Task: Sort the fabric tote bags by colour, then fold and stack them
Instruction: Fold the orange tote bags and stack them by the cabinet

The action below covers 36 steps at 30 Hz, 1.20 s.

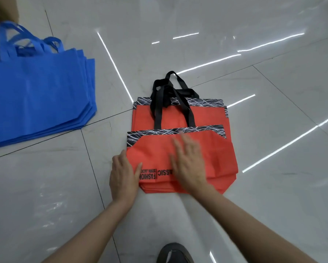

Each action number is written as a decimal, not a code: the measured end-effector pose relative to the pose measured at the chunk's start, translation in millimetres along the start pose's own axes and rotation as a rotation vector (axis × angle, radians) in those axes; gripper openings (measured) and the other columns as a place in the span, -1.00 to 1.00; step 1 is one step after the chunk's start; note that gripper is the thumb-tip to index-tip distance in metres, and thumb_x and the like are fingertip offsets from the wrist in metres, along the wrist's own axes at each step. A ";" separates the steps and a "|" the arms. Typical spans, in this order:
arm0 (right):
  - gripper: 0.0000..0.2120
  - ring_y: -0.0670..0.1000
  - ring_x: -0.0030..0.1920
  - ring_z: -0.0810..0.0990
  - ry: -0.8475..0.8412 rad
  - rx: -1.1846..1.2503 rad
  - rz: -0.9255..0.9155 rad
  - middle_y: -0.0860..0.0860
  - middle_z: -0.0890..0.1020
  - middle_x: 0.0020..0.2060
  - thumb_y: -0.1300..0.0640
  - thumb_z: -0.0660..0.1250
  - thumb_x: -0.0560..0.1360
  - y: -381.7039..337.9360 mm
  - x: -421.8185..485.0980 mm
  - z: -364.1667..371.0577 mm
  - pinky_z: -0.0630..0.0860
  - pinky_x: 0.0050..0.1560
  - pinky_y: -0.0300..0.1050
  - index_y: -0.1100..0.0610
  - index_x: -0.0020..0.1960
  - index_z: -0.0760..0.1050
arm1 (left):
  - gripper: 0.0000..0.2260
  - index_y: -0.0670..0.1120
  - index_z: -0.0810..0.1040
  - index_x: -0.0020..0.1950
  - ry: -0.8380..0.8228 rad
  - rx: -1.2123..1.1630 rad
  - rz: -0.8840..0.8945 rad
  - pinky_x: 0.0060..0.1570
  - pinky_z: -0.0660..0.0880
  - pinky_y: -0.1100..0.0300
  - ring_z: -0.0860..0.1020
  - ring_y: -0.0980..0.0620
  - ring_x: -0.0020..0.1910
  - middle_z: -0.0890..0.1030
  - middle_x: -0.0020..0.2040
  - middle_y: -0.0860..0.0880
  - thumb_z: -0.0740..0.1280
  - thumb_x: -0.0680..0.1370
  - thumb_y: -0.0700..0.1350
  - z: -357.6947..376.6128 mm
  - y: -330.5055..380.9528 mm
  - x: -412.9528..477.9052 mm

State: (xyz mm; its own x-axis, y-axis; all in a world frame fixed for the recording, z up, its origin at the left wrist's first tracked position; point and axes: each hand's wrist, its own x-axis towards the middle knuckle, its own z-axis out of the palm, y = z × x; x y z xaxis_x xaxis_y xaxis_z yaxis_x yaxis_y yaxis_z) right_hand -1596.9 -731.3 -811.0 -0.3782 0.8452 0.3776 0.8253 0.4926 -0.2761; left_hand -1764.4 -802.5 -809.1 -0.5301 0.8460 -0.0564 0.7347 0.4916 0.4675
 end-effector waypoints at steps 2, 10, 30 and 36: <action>-0.56 0.13 0.37 0.33 -0.165 0.072 -0.087 0.13 0.42 0.38 0.02 0.11 0.53 -33.2 -7.3 18.8 0.19 0.36 0.08 0.12 0.36 0.40 | -0.51 -0.20 0.36 0.36 0.069 0.101 0.211 0.07 0.47 -0.10 0.48 -0.22 0.19 0.43 0.27 -0.23 0.39 0.47 -0.16 8.3 -5.3 0.7; -0.48 0.09 0.45 0.28 -0.489 -0.071 -0.115 -0.03 0.30 0.46 -0.16 0.02 0.55 -11.0 -23.5 45.4 0.15 0.38 0.13 -0.06 0.47 0.24 | -0.33 -0.15 0.20 0.49 -0.201 0.241 0.309 0.36 0.17 -0.11 0.14 -0.04 0.48 0.19 0.51 -0.09 -0.22 0.58 0.26 32.4 -23.7 -5.4; -0.44 0.24 0.41 0.26 -0.272 -0.153 0.385 0.22 0.38 0.37 -0.13 -0.03 0.52 81.1 3.9 -7.7 0.02 0.43 0.20 0.21 0.31 0.41 | -0.53 -0.11 0.45 0.26 -0.177 0.184 0.321 0.41 0.03 -0.16 0.13 -0.13 0.49 0.23 0.49 -0.10 -0.02 0.54 0.12 11.2 -10.7 20.4; -0.44 0.22 0.35 0.34 -0.197 0.361 0.585 0.24 0.42 0.32 0.13 0.32 0.51 61.4 75.5 6.9 0.23 0.37 0.02 0.33 0.41 0.25 | -0.57 0.06 0.18 0.50 -0.226 0.055 0.239 0.43 -0.10 -0.09 -0.08 -0.06 0.52 0.00 0.55 -0.01 0.09 0.63 0.05 9.3 7.1 54.2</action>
State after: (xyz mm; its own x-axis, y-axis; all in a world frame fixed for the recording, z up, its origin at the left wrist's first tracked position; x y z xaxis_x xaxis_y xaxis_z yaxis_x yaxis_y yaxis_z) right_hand -1577.6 -635.8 -805.6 -0.0131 0.9968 -0.0789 0.7385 -0.0436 -0.6728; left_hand -1784.0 -751.3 -817.1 -0.2374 0.9601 -0.1478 0.8521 0.2789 0.4429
